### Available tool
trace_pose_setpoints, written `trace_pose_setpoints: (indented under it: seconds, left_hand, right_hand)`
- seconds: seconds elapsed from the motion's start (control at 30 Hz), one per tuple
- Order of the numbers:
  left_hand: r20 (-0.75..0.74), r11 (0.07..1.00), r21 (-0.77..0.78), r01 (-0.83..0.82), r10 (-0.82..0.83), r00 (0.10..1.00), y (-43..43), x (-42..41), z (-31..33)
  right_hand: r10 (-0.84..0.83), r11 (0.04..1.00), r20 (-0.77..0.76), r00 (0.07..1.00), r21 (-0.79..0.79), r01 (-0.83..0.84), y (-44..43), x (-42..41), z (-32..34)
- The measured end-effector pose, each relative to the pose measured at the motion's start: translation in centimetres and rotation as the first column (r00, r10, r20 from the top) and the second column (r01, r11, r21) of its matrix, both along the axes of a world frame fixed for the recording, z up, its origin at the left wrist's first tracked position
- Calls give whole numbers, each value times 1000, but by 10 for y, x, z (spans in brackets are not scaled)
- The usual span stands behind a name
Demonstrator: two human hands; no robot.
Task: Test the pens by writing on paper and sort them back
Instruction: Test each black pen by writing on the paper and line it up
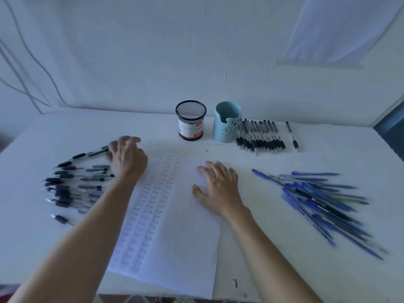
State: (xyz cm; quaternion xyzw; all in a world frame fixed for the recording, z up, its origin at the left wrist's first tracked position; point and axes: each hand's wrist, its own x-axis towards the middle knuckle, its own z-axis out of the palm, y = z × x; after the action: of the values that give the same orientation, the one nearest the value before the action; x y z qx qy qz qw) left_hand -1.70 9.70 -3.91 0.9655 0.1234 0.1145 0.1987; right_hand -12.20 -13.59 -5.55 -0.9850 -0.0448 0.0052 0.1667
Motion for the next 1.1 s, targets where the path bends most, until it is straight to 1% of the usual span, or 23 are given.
trace_pose_setpoints:
  seconds: [0.03,0.1,0.17,0.2,0.33,0.43,0.5,0.6,0.67,0.73,0.77,0.8,0.87,0.9,0.97,1.0,1.03,1.07,1.1]
  left_hand:
    - [-64,997,71,-19,23,998,9,3,0]
    - [-187,987,159,-38,68,980,21,8,0]
    - [-242,979,199,-37,86,966,26,12,2]
    - [-235,977,212,-29,80,969,25,13,3]
    - [-118,980,199,32,-8,993,18,13,2]
    - [-43,982,166,93,-87,995,14,10,0]
    - [37,978,160,132,-139,990,12,7,-1]
    - [208,955,145,257,-284,936,2,1,3]
    - [347,919,103,381,-393,852,-11,-5,9]
    - [469,869,-3,495,-437,768,-26,-15,18]
    - [498,835,-94,542,-432,752,-33,-21,23]
    - [498,800,-200,566,-414,761,-40,-26,27]
    - [460,720,-410,559,-367,809,-51,-34,36]
    - [430,660,-521,541,-345,835,-56,-37,39]
    - [353,472,-745,472,-322,879,-62,-41,42]
    - [307,373,-827,420,-326,894,-64,-42,43]
    - [262,301,-879,370,-345,901,-66,-44,43]
    - [222,260,-906,334,-378,899,-68,-46,43]
    - [193,247,-918,309,-402,895,-69,-48,43]
  right_hand:
    - [0,1000,-24,1000,-13,0,2,1,0]
    - [1,999,-51,999,-40,-3,4,3,0]
    - [-6,999,-37,999,-54,4,4,4,-1]
    - [-9,998,-25,1000,-56,7,5,4,-2]
    - [-22,999,1,1000,-32,22,5,2,-1]
    - [-29,1000,-2,1000,-11,29,5,2,1]
    - [-26,1000,-9,1000,-5,26,5,1,1]
    - [-28,1000,-18,999,-4,27,6,0,1]
    - [-27,1000,-28,999,-11,27,6,0,2]
    - [-27,1000,-38,999,-8,27,6,-1,4]
    - [-27,1000,-44,999,-1,27,6,-2,5]
    - [-26,1000,-49,998,7,26,5,-3,5]
    - [-25,1000,-48,999,15,26,3,-5,6]
    - [-24,1000,-43,999,9,25,1,-6,6]
    - [-20,1000,-42,999,-22,19,-5,-9,7]
    - [-18,999,-45,999,-41,16,-7,-10,8]
    - [-17,998,-42,999,-56,14,-10,-12,8]
    - [-17,998,-32,999,-61,15,-12,-14,8]
    - [-18,998,-16,1000,-56,17,-14,-16,7]
